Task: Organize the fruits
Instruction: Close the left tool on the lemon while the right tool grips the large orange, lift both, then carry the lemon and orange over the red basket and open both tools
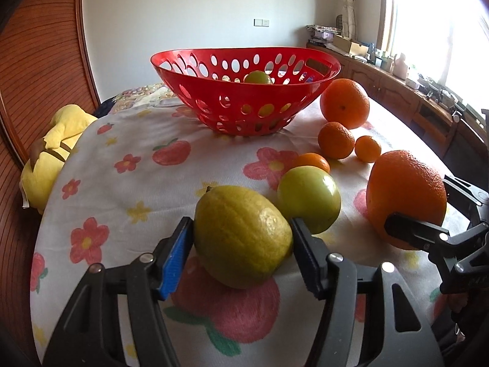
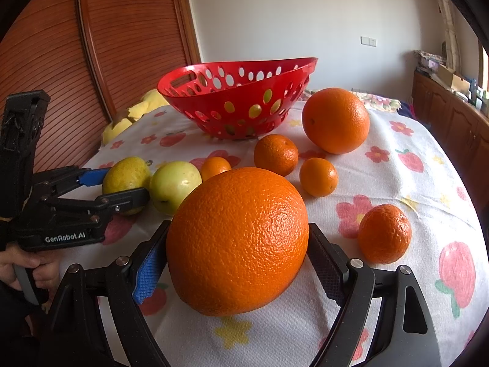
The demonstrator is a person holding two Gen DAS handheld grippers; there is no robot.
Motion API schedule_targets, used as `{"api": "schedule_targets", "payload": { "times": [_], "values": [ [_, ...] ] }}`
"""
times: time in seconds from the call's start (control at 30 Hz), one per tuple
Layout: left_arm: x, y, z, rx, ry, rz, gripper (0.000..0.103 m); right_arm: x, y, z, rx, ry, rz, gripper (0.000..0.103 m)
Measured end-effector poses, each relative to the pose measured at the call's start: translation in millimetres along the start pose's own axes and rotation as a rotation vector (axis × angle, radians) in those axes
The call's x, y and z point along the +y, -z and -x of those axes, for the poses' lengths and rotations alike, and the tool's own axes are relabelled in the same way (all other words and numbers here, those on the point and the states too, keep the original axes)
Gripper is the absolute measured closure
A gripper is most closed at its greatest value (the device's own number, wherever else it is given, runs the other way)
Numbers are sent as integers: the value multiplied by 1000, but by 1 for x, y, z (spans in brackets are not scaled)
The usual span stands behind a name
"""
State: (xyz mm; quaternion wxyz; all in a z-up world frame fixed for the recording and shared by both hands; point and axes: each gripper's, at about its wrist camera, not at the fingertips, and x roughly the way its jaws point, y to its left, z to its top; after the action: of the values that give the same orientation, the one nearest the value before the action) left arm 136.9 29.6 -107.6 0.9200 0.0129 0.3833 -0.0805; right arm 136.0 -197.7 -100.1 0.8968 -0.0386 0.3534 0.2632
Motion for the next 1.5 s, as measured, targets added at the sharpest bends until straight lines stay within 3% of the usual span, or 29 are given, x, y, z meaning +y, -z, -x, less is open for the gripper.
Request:
{"api": "schedule_targets", "payload": {
  "times": [0.33, 0.9, 1.17, 1.5],
  "values": [
    [5, 1, 23, -57, 20, 24, 41, 0, 0, 0, 0, 1, 1, 16],
    [8, -41, 49, -142, 23, -9, 41, -3, -8, 13, -26, 22, 13, 18],
    [11, -73, 52, -176, 22, -19, 41, -5, -48, 28, -80, 20, 62, 18],
    [15, -108, 38, -162, -5, -56, 41, -10, -102, 18, -106, 10, 95, 18]
  ]
}}
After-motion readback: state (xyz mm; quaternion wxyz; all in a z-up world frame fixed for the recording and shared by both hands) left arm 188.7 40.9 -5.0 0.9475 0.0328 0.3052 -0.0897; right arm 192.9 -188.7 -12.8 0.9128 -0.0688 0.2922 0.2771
